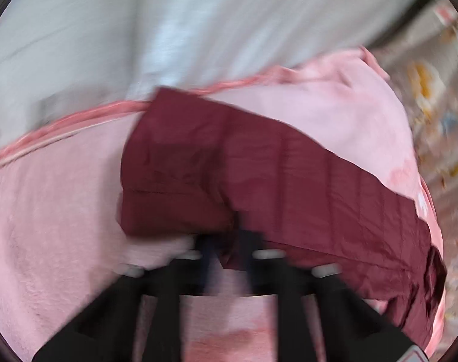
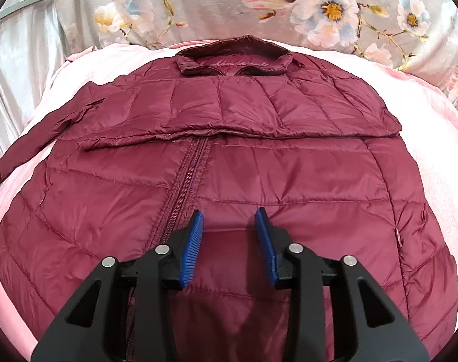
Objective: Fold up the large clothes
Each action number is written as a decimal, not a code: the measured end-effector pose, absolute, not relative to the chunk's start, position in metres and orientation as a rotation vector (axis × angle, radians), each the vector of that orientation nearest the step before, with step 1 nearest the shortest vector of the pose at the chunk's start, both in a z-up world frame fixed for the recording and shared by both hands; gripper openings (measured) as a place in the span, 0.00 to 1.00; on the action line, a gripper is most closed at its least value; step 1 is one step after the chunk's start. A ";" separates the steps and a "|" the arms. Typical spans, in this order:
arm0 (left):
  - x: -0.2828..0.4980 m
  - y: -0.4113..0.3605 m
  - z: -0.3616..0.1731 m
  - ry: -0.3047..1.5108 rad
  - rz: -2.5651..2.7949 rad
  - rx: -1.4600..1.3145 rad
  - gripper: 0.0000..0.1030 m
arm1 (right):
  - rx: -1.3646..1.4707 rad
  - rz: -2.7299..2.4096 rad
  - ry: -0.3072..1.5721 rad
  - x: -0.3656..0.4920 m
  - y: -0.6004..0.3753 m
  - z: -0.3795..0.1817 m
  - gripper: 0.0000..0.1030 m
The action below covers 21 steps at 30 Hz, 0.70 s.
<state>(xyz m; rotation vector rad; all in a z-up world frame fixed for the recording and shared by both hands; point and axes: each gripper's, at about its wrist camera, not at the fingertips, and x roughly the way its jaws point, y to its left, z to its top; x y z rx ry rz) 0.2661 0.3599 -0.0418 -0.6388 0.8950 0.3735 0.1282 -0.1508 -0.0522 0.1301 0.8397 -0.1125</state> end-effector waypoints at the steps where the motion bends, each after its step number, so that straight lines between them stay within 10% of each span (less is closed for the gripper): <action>1: 0.268 0.347 -0.029 0.873 0.346 -0.610 0.00 | 0.134 -0.115 0.839 0.128 -0.151 -0.052 0.35; 12: 0.241 0.036 0.139 0.647 -0.295 -0.184 0.02 | 0.225 -0.139 0.790 0.117 -0.170 -0.045 0.39; 14: 0.227 -0.028 0.127 0.708 -0.438 -0.154 0.14 | 0.259 -0.154 0.780 0.109 -0.182 -0.041 0.43; 16: 0.220 -0.059 0.107 0.771 -0.509 -0.144 0.66 | 0.275 -0.184 0.769 0.099 -0.199 -0.035 0.46; 17: 0.214 -0.067 0.095 0.791 -0.516 -0.150 0.75 | 0.276 -0.195 0.765 0.095 -0.205 -0.033 0.47; 21: 0.193 -0.051 0.052 0.826 -0.450 -0.192 0.78 | 0.259 -0.239 0.752 0.080 -0.233 -0.021 0.50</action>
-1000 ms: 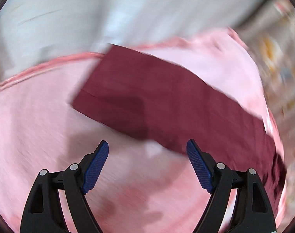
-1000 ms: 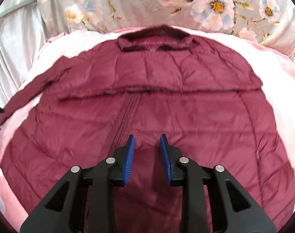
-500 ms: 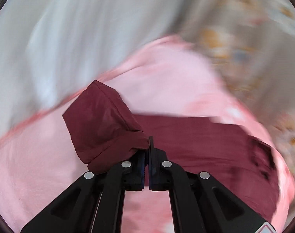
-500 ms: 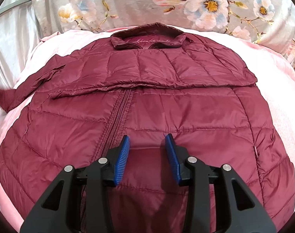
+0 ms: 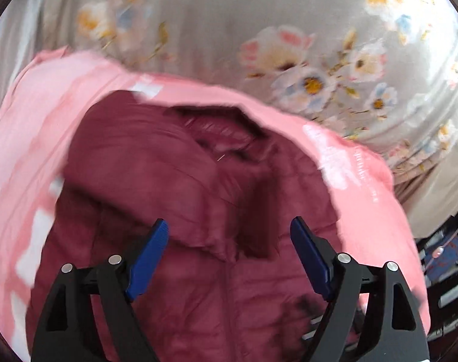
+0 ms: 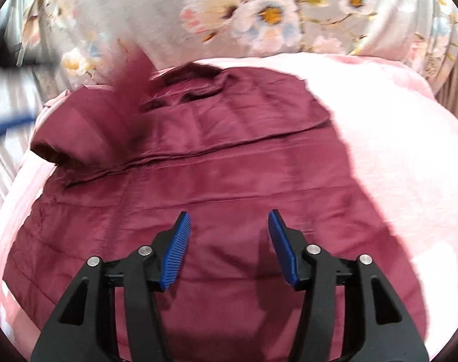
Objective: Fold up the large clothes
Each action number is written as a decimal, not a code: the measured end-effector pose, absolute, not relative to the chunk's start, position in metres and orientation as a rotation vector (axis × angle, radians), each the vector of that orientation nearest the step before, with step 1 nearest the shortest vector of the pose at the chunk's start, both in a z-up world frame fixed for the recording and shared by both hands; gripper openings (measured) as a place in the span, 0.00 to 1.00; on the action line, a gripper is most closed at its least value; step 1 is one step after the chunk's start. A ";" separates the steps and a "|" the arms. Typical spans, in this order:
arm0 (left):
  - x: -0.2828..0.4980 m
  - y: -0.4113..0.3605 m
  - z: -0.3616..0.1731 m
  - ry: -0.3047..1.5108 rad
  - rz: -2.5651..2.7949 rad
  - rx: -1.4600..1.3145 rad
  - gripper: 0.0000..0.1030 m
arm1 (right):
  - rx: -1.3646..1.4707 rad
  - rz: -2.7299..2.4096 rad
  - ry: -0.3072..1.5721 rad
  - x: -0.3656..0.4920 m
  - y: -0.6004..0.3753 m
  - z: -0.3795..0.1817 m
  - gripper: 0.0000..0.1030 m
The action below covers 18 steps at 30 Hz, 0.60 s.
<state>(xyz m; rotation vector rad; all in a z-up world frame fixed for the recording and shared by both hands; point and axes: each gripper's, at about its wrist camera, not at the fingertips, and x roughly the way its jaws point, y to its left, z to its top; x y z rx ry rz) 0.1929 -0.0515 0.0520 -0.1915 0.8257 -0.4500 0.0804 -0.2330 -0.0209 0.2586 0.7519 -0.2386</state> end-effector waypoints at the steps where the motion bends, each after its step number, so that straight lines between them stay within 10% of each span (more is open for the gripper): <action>1: 0.197 -0.036 0.037 0.857 -0.415 -0.227 0.78 | 0.254 -0.244 0.748 0.080 -0.239 -0.017 0.50; 14: 0.222 0.096 -0.057 1.025 -0.046 -0.336 0.70 | 0.452 -0.162 0.870 0.154 -0.255 -0.043 0.53; 16: 0.225 0.099 -0.063 1.038 -0.040 -0.326 0.67 | 0.438 -0.130 0.862 0.160 -0.252 -0.042 0.16; 18: 0.226 0.100 -0.062 1.035 -0.044 -0.317 0.66 | 0.402 -0.138 0.810 0.163 -0.256 -0.023 0.03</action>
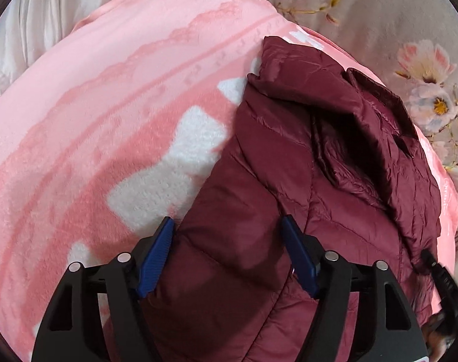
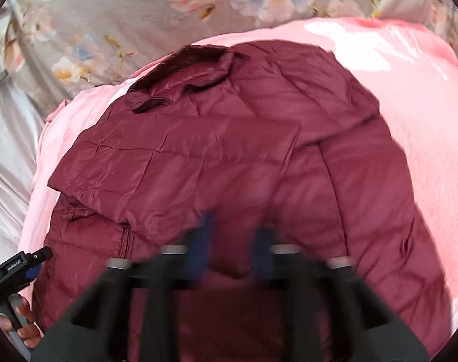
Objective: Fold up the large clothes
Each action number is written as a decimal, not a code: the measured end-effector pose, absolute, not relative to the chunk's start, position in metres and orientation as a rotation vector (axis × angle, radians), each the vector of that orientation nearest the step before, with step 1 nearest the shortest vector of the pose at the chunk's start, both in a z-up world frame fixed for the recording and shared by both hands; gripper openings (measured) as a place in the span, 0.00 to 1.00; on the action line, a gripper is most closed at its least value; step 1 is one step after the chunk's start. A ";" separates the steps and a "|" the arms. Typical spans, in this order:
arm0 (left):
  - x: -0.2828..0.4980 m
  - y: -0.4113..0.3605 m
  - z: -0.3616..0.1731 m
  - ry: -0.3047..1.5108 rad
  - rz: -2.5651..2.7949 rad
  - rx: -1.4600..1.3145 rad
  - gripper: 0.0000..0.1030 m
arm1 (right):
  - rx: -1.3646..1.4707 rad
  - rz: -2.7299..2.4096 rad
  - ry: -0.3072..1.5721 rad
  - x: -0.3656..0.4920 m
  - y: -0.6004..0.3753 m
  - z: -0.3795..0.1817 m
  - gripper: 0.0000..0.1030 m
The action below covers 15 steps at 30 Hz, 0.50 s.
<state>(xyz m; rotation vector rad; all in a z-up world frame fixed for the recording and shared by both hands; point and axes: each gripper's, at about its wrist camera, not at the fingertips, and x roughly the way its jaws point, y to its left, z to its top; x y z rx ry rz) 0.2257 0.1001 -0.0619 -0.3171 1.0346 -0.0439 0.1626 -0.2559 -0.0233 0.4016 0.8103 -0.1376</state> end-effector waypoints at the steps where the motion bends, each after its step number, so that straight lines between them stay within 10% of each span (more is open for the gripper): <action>1: 0.227 0.099 -0.059 1.032 -0.053 -0.326 0.66 | 0.389 -0.148 0.777 0.161 -0.259 -0.012 0.02; 15: 0.339 0.093 -0.046 1.072 -0.296 -0.806 0.66 | 0.257 -0.173 0.625 0.205 -0.297 0.078 0.01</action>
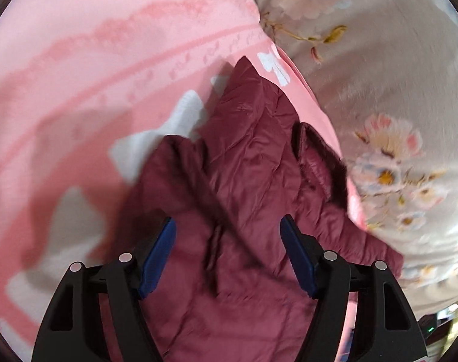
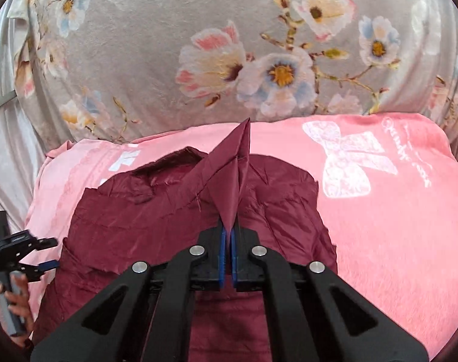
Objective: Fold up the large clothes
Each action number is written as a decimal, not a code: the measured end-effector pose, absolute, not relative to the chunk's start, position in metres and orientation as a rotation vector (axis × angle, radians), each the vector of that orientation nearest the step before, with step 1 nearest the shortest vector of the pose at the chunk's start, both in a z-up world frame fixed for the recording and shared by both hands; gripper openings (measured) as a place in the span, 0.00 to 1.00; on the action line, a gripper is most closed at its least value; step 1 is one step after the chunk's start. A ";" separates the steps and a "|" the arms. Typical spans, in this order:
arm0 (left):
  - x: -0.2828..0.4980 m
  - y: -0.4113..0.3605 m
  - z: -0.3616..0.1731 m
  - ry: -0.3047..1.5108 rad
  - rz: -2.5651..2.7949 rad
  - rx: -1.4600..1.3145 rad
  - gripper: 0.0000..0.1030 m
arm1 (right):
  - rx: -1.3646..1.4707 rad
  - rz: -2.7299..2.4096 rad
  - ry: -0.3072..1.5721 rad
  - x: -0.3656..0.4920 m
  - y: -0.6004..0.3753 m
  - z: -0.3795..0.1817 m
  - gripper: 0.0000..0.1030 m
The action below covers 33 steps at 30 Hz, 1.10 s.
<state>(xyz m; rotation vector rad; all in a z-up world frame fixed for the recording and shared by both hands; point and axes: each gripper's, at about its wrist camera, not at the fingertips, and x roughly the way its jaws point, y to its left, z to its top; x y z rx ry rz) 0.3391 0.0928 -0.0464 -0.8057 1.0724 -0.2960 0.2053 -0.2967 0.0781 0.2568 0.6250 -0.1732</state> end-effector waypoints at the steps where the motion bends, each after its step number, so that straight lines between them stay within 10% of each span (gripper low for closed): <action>1: 0.346 0.092 -0.052 1.087 -0.287 -0.836 0.66 | 0.255 -0.168 0.620 0.208 -0.297 0.081 0.01; 5: 0.363 0.098 -0.062 1.081 -0.265 -0.917 0.58 | 0.234 -0.174 0.605 0.208 -0.299 0.086 0.01; 10: 0.387 0.110 -0.060 1.078 -0.230 -0.919 0.08 | 0.233 -0.205 0.631 0.209 -0.314 0.073 0.01; 13: 0.390 0.114 -0.055 1.070 -0.206 -0.881 0.01 | 0.252 -0.209 0.648 0.208 -0.323 0.061 0.01; 25: 0.362 0.099 -0.059 0.997 -0.060 -0.496 0.02 | 0.253 -0.301 0.888 0.210 -0.343 -0.059 0.00; 33: 0.331 0.079 -0.021 0.938 -0.017 -0.287 0.03 | 0.321 -0.285 0.834 0.189 -0.351 -0.027 0.01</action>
